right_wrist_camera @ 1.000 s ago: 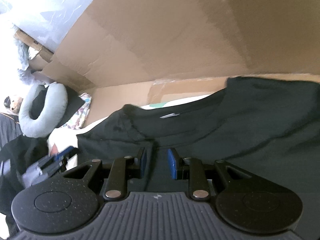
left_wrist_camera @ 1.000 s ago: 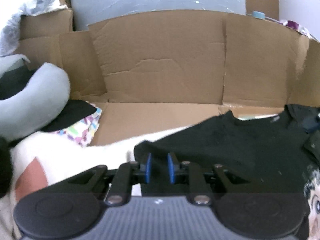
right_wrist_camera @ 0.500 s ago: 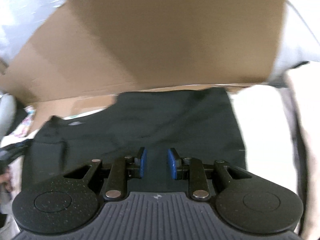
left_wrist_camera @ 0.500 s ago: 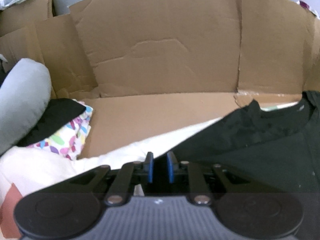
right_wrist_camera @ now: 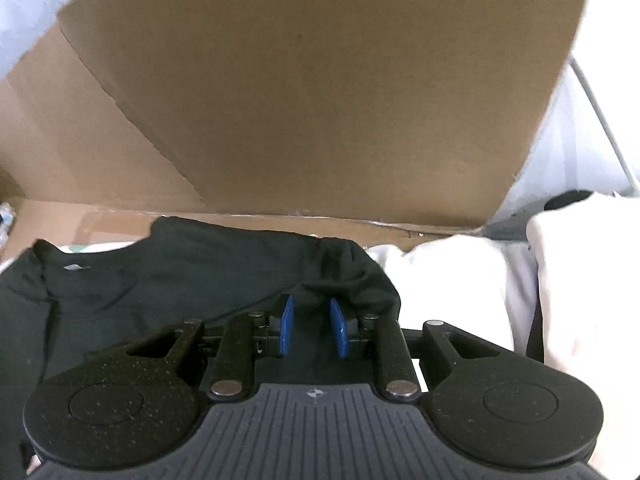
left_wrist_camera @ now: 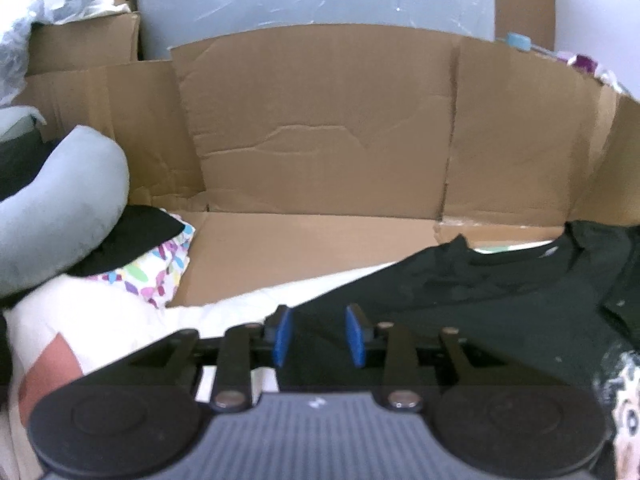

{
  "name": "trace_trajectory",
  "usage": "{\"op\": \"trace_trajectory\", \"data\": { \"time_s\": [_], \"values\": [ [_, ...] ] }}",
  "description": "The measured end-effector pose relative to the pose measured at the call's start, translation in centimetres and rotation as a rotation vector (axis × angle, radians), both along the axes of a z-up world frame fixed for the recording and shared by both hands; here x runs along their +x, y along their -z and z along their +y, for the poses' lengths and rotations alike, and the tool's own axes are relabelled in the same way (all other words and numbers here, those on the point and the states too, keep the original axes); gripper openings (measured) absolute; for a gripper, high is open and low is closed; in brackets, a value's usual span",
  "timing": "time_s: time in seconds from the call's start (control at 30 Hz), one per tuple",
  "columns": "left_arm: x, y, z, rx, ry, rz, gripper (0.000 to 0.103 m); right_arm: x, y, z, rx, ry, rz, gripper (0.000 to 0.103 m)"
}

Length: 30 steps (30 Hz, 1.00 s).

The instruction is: Fold clothes

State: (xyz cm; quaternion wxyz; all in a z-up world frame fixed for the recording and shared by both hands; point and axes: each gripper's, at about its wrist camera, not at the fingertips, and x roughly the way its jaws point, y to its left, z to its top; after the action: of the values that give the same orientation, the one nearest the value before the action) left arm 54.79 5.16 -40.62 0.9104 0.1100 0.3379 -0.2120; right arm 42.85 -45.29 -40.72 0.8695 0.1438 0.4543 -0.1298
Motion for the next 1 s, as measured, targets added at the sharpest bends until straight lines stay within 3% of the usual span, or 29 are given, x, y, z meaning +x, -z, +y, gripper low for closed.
{"op": "trace_trajectory", "data": {
  "time_s": [0.17, 0.3, 0.4, 0.47, 0.57, 0.83, 0.9, 1.0],
  "values": [
    [-1.5, -0.8, -0.5, -0.030, 0.035, 0.007, 0.035, 0.4, 0.0, -0.4, -0.072, 0.023, 0.014, 0.015],
    [-2.9, -1.4, -2.0, -0.069, 0.083, 0.021, 0.039, 0.3, -0.5, -0.9, -0.112, 0.056, 0.017, 0.015],
    [-3.6, -1.8, -3.8, -0.097, 0.129, 0.035, 0.044, -0.1, -0.9, -1.3, -0.127, 0.068, 0.017, 0.022],
    [-4.0, -2.0, -5.1, -0.118, 0.161, 0.049, 0.045, -0.5, -1.1, -1.4, -0.120, 0.050, 0.019, 0.037],
    [-4.4, -2.1, -7.3, -0.155, 0.197, 0.087, 0.048, -0.7, -0.8, -1.9, -0.100, 0.033, 0.018, 0.044],
    [-6.2, 0.1, -14.7, -0.181, 0.305, 0.187, 0.050, -0.7, 0.1, -3.4, -0.036, -0.007, -0.006, 0.045],
    [-6.3, 1.2, -16.4, -0.174, 0.310, 0.218, 0.049, -0.8, 0.2, -3.9, -0.016, -0.014, -0.013, 0.041],
    [-6.5, 2.5, -18.3, -0.170, 0.332, 0.251, 0.049, -1.1, 0.2, -4.8, 0.013, -0.013, -0.026, 0.021]
  ]
}}
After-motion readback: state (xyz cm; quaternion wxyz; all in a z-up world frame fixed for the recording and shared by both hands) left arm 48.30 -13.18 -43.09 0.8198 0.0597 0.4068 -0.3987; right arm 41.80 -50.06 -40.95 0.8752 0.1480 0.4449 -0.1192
